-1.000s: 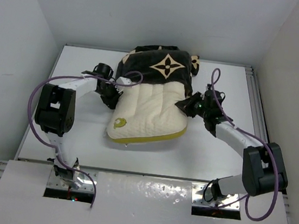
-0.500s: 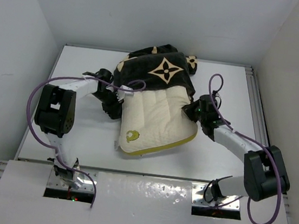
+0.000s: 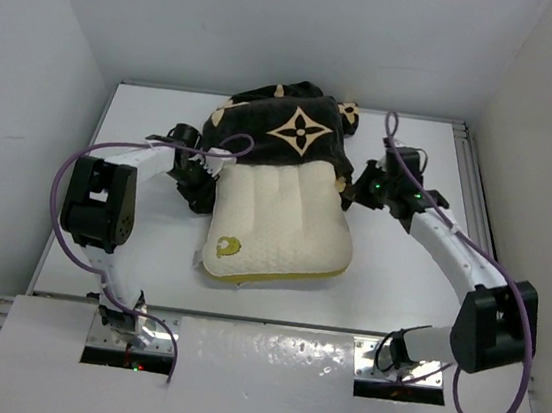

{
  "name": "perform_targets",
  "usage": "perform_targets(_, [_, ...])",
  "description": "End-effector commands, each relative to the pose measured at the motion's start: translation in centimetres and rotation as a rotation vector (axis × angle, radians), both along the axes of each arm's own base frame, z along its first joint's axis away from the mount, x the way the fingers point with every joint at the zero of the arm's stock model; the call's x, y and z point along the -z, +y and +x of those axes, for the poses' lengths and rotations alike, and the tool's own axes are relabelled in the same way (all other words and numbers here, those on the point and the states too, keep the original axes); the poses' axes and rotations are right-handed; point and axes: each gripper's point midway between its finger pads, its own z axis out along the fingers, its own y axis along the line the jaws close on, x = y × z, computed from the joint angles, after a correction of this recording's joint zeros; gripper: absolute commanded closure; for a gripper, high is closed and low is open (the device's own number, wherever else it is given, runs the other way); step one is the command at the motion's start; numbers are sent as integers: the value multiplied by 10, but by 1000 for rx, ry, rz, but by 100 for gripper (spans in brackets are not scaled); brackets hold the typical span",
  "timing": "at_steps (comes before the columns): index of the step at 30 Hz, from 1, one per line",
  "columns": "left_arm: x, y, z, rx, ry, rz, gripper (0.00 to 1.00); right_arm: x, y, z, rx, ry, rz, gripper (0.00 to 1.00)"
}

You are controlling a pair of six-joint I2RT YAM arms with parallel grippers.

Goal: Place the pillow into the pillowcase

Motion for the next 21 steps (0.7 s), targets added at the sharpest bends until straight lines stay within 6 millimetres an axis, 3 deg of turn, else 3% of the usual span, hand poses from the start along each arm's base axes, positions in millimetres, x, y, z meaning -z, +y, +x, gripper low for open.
perform_targets(1, [-9, 10, 12, -46, -44, 29, 100, -12, -37, 6, 47, -47, 48, 100])
perform_targets(2, [-10, 9, 12, -50, -44, 28, 100, -17, -40, 12, 80, -55, 104, 91])
perform_targets(5, [-11, 11, 11, -59, -41, 34, 100, -34, -36, 31, 77, -139, 232, 43])
perform_targets(8, [-9, 15, 8, -61, -36, 57, 100, -12, -39, 42, 104, -82, 211, 49])
perform_targets(9, [-10, 17, 8, -61, -39, 63, 100, -7, -41, 48, 107, -68, 188, 67])
perform_targets(10, [-10, 19, 7, -65, -40, 72, 100, 20, -49, 54, 133, -5, 132, 74])
perform_targets(11, [-10, 20, 8, -69, -41, 73, 100, 28, -51, 58, 138, 35, 104, 78])
perform_targets(12, [-11, 19, 7, -66, -39, 75, 100, 55, -55, 61, 153, 102, 67, 77])
perform_targets(13, [-12, 19, 6, -72, -36, 71, 100, 65, -54, 62, 146, 128, 52, 74])
perform_targets(18, [-14, 16, -2, -66, -19, 48, 100, 98, -38, 67, 116, 164, 34, 41])
perform_targets(21, [-12, 13, -10, -41, -6, 35, 100, 115, -33, 69, 108, 169, 26, 35])
